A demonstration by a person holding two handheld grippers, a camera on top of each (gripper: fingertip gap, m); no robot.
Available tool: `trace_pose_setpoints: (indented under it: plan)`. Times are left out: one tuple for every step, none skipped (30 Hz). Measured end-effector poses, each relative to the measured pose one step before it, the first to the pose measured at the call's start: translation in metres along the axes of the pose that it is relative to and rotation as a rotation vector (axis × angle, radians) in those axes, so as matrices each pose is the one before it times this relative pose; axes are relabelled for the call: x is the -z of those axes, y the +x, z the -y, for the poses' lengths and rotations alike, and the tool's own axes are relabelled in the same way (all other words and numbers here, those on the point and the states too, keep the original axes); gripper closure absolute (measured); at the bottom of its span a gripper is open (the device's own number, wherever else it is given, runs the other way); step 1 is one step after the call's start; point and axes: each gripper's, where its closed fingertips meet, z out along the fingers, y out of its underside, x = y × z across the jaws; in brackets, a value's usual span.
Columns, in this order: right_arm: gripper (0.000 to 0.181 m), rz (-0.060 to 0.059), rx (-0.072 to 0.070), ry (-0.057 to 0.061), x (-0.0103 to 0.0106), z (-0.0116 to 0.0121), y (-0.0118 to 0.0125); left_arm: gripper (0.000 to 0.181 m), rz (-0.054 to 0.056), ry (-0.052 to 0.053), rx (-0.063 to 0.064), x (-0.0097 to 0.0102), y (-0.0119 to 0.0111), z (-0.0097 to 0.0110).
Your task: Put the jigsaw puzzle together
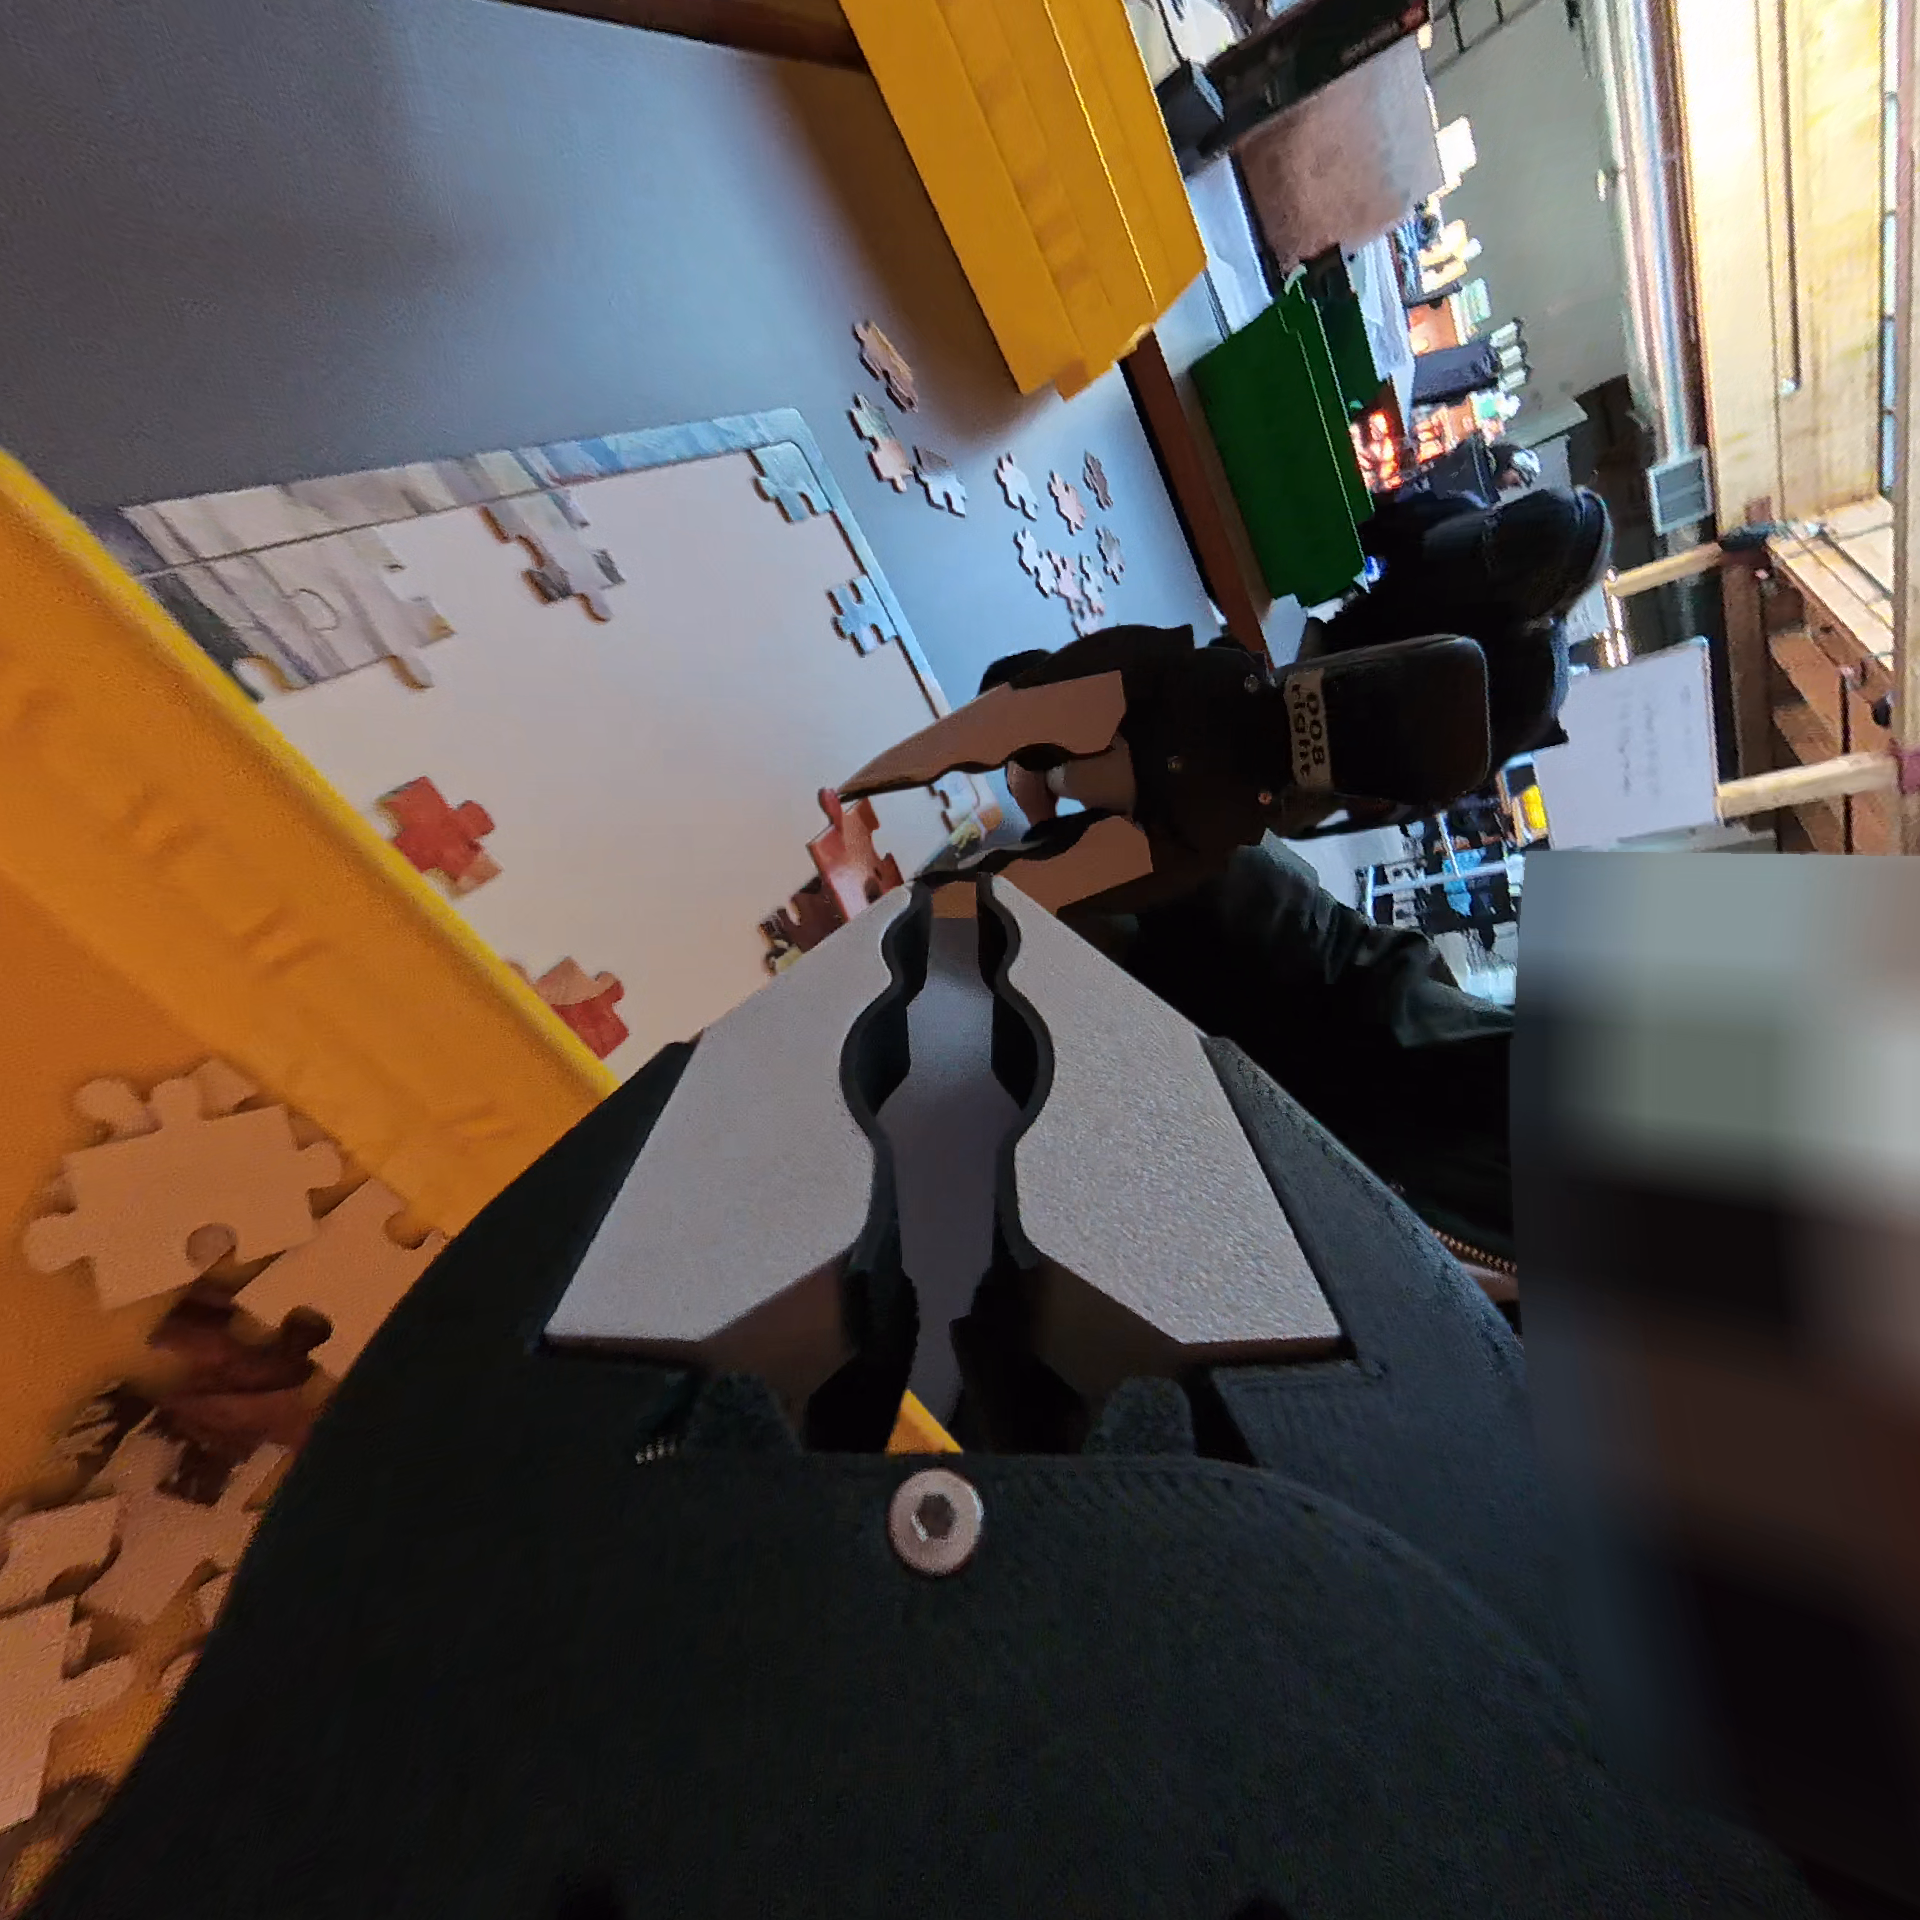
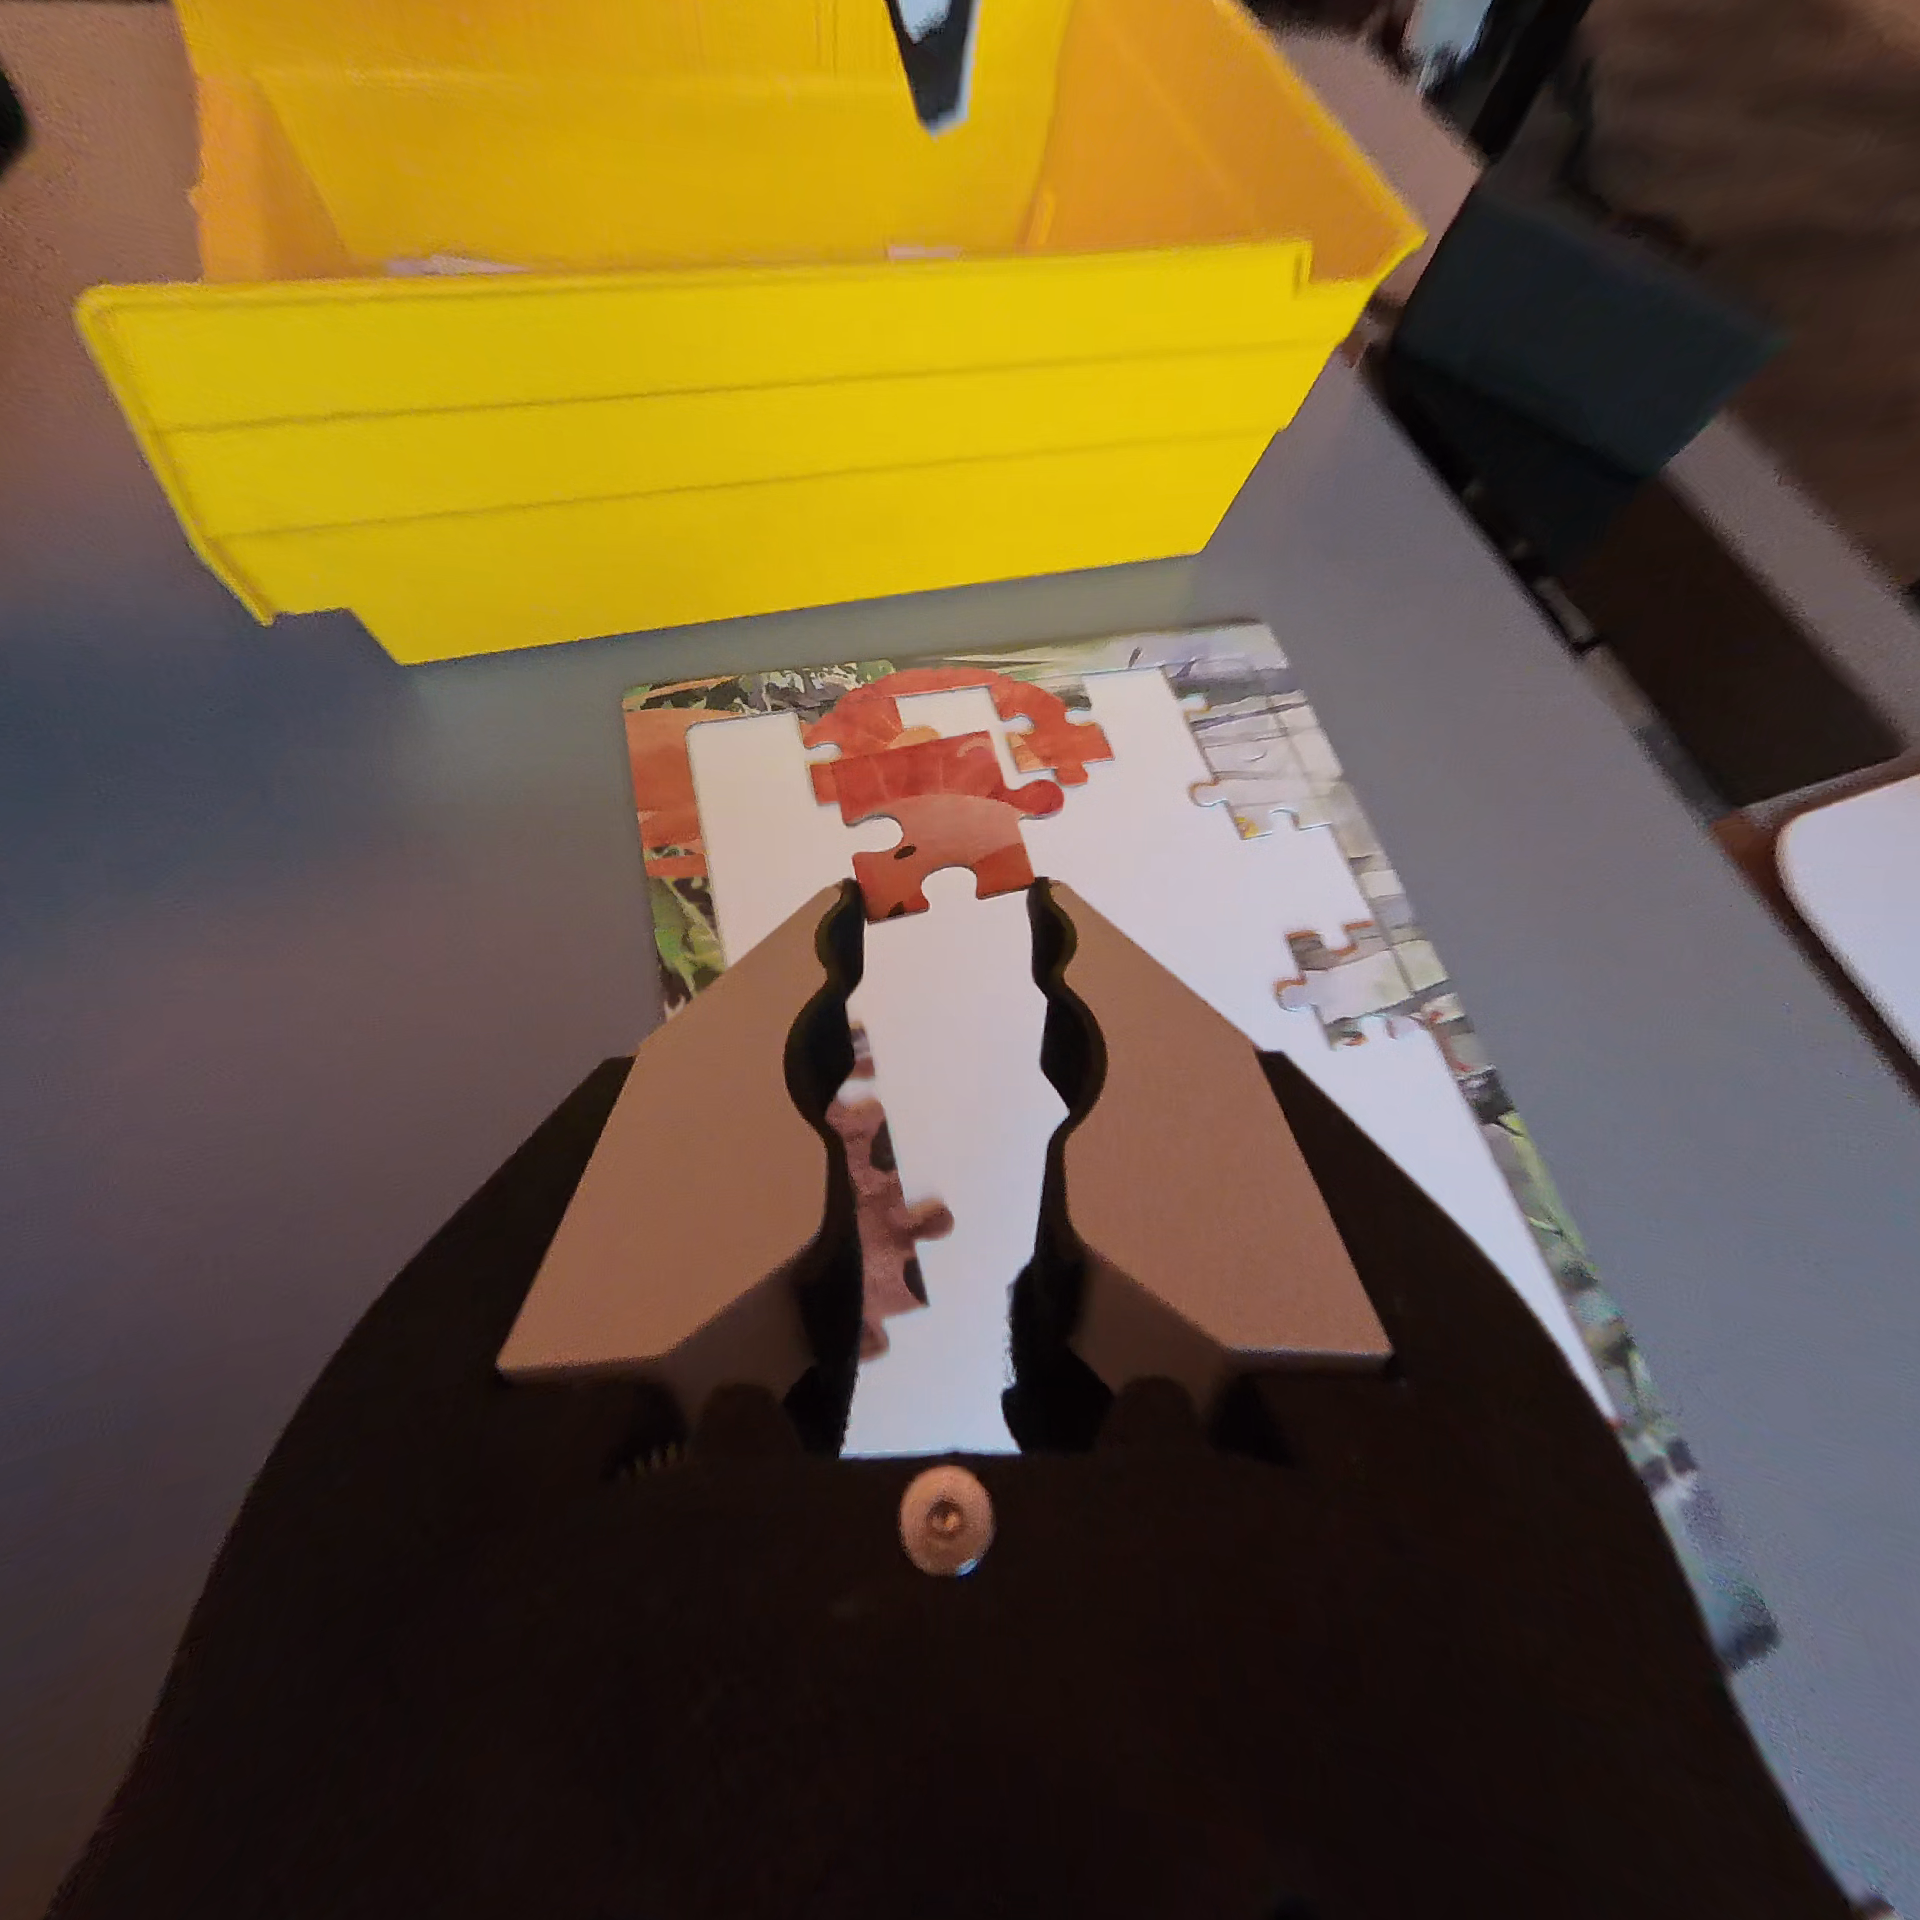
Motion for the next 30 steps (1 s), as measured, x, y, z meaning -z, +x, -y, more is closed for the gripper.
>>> trace_pose_setpoints:
  plan:
    - [0.149, 0.0091, -0.0288, -0.051, -0.00836, -0.00025, 0.00005, 0.175, 0.0163, 0.01, 0.0042, 0.00334, -0.00215, 0.00069]
    - [0.149, 0.0053, -0.0194, -0.0428, -0.00813, 0.00064, 0.00053, 0.175, 0.0112, 0.0057, 0.0021, 0.00245, -0.00131, 0.00022]
    - [0.149, 0.0081, -0.0133, -0.0338, -0.00859, 0.00133, 0.00022, 0.175, 0.0057, 0.0032, 0.0006, 0.00149, -0.00051, -0.00001]
    - [0.149, 0.0102, -0.0129, -0.0293, -0.0087, 0.00223, 0.00001, 0.175, 0.0004, 0.0018, -0.0009, 0.00104, 0.00037, -0.00012]
    - [0.149, -0.0016, -0.0083, -0.0174, -0.00832, 0.0031, 0.00164, 0.175, -0.0002, 0.0006, -0.0013, 0.00078, 0.00031, -0.00021]
    - [0.149, -0.0035, -0.0023, -0.0224, -0.0081, 0.0012, 0.00165, 0.175, 0.0047, 0.0, -0.0003, 0.00087, -0.00041, -0.00037]
    - [0.149, -0.0023, 0.0014, -0.0291, -0.00742, -0.0004, 0.00093, 0.175, 0.0083, 0.001, 0.0002, 0.00122, -0.00123, -0.00025]
    - [0.149, -0.0024, 0.001, -0.0265, -0.00665, -0.00067, 0.0006, 0.175, 0.0059, 0.0037, 0.0006, 0.00162, -0.00106, 0.00009]
    - [0.149, -0.001, 0.0018, -0.0244, -0.00559, -0.00081, 0.00019, 0.175, 0.0016, 0.0064, 0.0015, 0.00193, -0.00061, 0.00055]
    - [0.149, -0.0052, 0.0036, -0.0116, -0.00423, 0.00069, 0.00078, 0.175, -0.0013, 0.0081, 0.0021, 0.00214, -0.00044, 0.00072]
    - [0.149, -0.0001, 0.0047, -0.0039, -0.00315, 0.00115, -0.00004, 0.176, -0.0022, 0.0087, 0.0026, 0.0022, -0.00061, 0.00085]
    - [0.149, 0.0063, 0.0035, -0.0098, -0.00242, 0.00007, -0.00051, 0.176, -0.0023, 0.0081, 0.0031, 0.0022, -0.00063, 0.00075]
    - [0.149, 0.0026, 0.0016, -0.0127, -0.00187, -0.00061, 0.00051, 0.176, -0.0027, 0.007, 0.0037, 0.00198, -0.00074, 0.00061]
    - [0.149, 0.0013, -0.0012, -0.0115, -0.00159, -0.00077, 0.00105, 0.176, -0.002, 0.0058, 0.0045, 0.00163, -0.00085, 0.00054]
    - [0.148, 0.0074, -0.0033, -0.0073, -0.00148, -0.00019, 0.00023, 0.176, -0.0009, 0.0047, 0.004, 0.00134, -0.00084, 0.00042]
    - [0.148, 0.0077, -0.004, -0.0038, -0.00135, 0.00019, 0.0, 0.176, -0.0005, 0.0041, 0.0027, 0.00097, -0.00081, 0.00059]
    - [0.148, 0.0006, -0.0044, -0.0019, -0.00112, 0.00032, 0.00082, 0.176, -0.0015, 0.003, 0.002, 0.00068, -0.00047, 0.00036]
    - [0.148, 0.0008, -0.0006, -0.0002, -0.0011, 0.00044, 0.00037, 0.176, -0.0034, 0.0012, 0.0015, 0.00026, 0.00007, 0.00008]
    - [0.148, 0.0024, 0.0044, -0.0015, -0.00093, 0.00002, -0.00007, 0.176, -0.0026, 0.0003, 0.001, -0.00001, 0.00014, 0.0001]
    - [0.148, -0.0063, 0.0015, -0.0037, -0.00084, -0.00022, 0.00147, 0.176, 0.0004, 0.0006, 0.001, -0.00012, -0.0003, 0.00024]
    - [0.148, -0.0022, -0.0008, -0.0022, -0.0007, 0.00013, 0.00088, 0.176, 0.0032, 0.0001, 0.0015, -0.00008, -0.00066, 0.00017]
    - [0.148, 0.0056, -0.0028, 0.0011, -0.00057, 0.00079, -0.00042, 0.176, 0.0022, -0.0001, 0.0018, -0.00033, -0.00059, 0.00009]
    - [0.148, 0.0056, -0.0047, 0.002, -0.00068, 0.00099, -0.0006, 0.177, -0.001, -0.0005, 0.001, -0.00022, 0.00002, 0.00004]
    - [0.148, 0.0036, -0.0016, 0.0029, -0.00082, 0.00108, -0.00047, 0.177, -0.0019, -0.0012, 0.0002, -0.00037, 0.00025, -0.00017]
    - [0.148, 0.0007, 0.0011, 0.0013, -0.00076, 0.00077, -0.00032, 0.177, -0.0006, -0.0009, 0.0001, -0.00021, 0.00019, -0.00006]
    - [0.148, 0.0014, 0.0026, -0.0057, -0.00103, -0.00033, -0.00054, 0.177, -0.0001, -0.0006, -0.0001, -0.00014, 0.00013, -0.00012]
    - [0.148, -0.0014, 0.0027, -0.0107, -0.00098, -0.00112, 0.00002, 0.177, -0.0006, -0.0003, -0.0001, -0.00007, 0.00011, -0.00002]
    - [0.148, -0.0023, 0.0042, -0.008, -0.00063, -0.00078, 0.00026, 0.177, -0.0004, -0.0003, 0.0005, 0.00002, 0.00014, -0.00013]
    - [0.147, 0.0006, 0.0029, 0.0004, -0.00002, 0.00025, -0.0002, 0.177, 0.0004, -0.0002, 0.0016, 0.00002, -0.00018, -0.00006]
    - [0.144, 0.005, -0.0031, 0.0062, 0.00046, 0.00097, -0.00063, 0.177, -0.0005, 0.0004, 0.0016, 0.00007, -0.00009, 0.00001]
